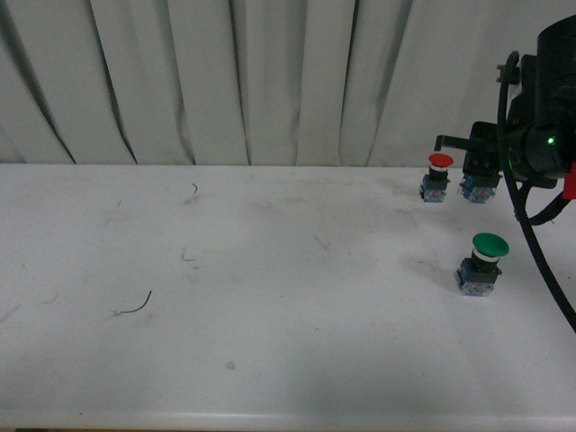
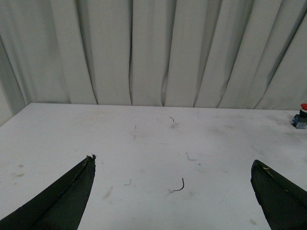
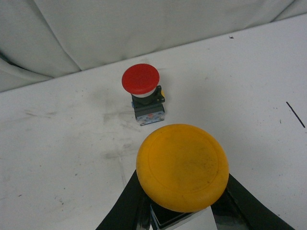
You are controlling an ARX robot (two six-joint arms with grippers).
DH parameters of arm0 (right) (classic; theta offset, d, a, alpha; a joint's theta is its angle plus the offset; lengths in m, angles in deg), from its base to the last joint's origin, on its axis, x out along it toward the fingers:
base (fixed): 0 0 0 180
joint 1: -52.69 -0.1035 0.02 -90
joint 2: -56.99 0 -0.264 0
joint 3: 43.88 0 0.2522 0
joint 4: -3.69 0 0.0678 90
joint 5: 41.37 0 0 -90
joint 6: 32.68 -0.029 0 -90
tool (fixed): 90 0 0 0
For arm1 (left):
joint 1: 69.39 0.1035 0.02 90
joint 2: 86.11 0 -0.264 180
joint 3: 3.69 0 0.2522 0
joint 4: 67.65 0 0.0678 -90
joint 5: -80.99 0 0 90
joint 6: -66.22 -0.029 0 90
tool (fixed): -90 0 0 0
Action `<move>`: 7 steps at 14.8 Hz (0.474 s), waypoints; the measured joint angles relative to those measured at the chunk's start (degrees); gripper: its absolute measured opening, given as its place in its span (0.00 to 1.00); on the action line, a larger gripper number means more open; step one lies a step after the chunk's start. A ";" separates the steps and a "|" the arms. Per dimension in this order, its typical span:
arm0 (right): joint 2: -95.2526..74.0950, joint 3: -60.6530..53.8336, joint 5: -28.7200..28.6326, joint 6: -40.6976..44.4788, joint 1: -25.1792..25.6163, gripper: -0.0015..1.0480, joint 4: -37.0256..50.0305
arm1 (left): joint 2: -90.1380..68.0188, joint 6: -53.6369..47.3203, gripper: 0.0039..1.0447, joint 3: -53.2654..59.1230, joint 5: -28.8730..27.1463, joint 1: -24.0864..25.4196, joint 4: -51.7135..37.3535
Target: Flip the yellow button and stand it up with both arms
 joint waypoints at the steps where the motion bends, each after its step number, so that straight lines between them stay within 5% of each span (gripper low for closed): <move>1: -0.96 1.07 1.01 -0.85 -0.42 0.28 -0.77 | 0.02 0.00 0.94 0.00 0.02 0.00 0.00; 7: -6.69 7.06 2.64 -3.98 -1.03 0.28 -3.56 | 0.00 0.00 0.94 0.00 0.00 0.00 0.00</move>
